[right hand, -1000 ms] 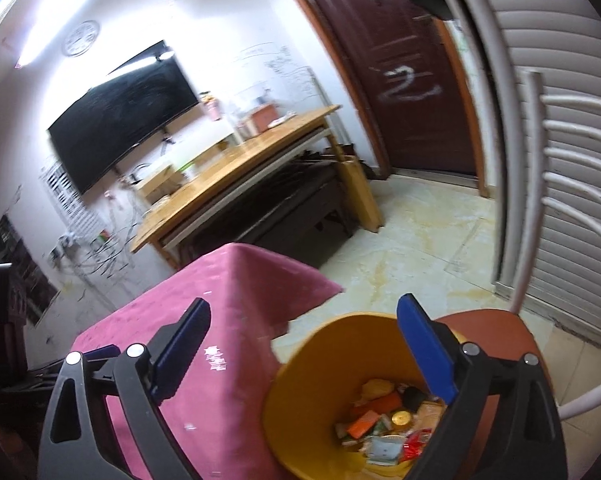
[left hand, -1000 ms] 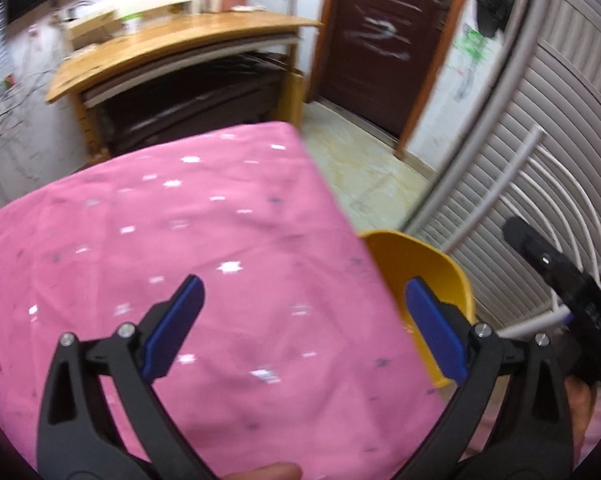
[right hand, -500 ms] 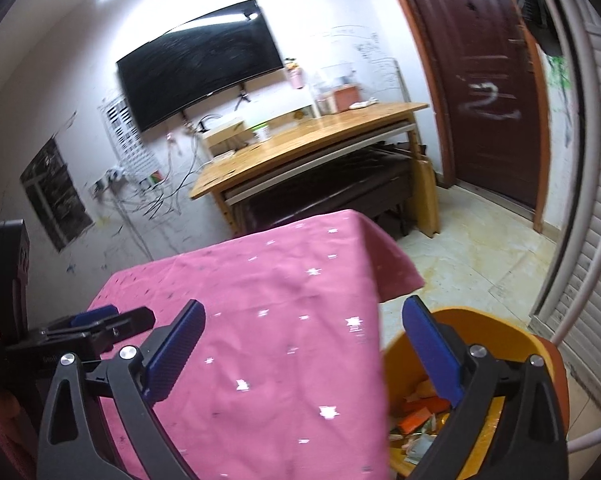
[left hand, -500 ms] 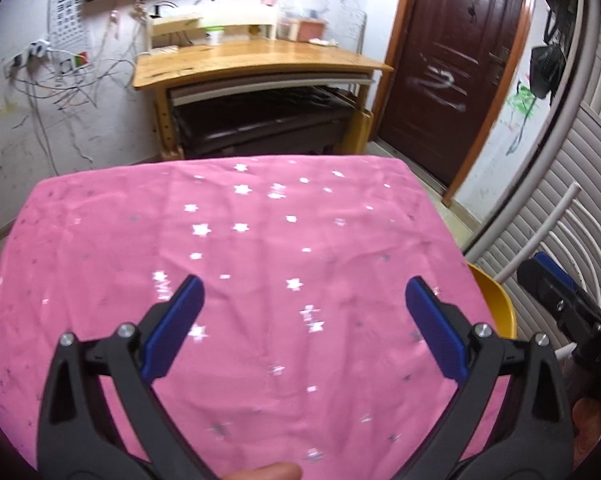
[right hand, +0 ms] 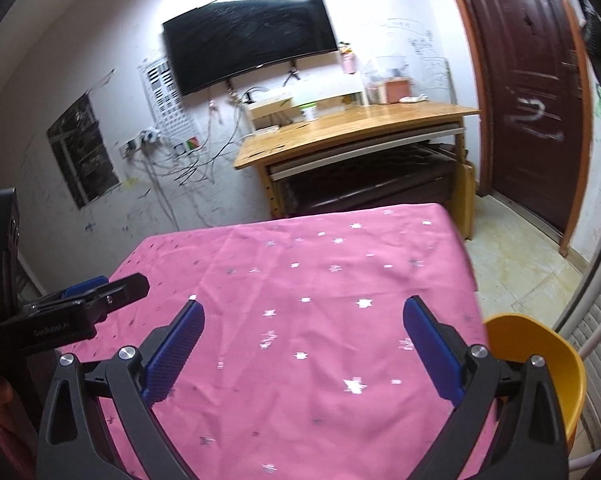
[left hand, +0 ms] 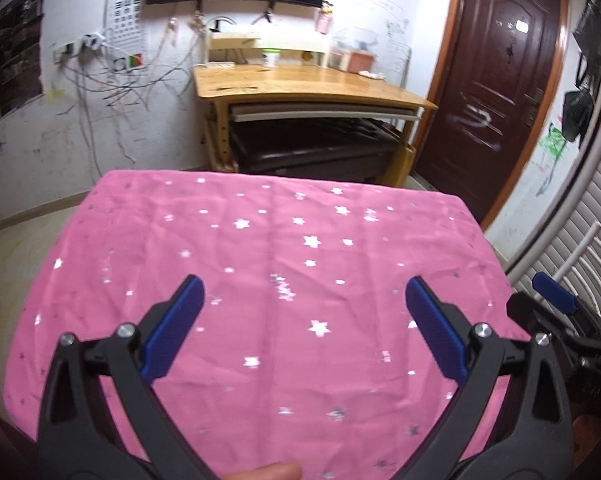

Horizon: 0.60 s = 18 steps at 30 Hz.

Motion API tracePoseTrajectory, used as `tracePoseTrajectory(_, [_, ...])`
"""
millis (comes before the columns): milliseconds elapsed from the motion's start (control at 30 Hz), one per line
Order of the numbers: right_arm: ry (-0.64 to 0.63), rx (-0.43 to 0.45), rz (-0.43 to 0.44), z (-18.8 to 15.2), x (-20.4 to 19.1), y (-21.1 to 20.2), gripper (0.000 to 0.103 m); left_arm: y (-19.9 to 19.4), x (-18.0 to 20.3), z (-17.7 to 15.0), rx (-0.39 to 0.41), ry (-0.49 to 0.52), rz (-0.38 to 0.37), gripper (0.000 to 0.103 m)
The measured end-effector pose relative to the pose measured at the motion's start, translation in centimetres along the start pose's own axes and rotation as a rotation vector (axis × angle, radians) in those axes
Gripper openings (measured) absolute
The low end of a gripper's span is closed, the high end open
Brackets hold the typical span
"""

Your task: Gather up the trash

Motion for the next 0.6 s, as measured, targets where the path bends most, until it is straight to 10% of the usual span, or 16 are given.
tracePoseTrajectory(600, [-0.083,-0.089,0.057,-0.3,-5.8,5.1,0.093,0.1,-6.2,0.1,0.045,-0.044,0.082,0.096])
Point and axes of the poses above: each gripper's, at about its wrist camera, not at the fingertips, and y roughly the way its jaws point, x to its right, z to its top, the point moved 7 cm from there along y, roughly the way its jaws point, and after that the axes turned 15 degrees about z, right-handed, at the moved point
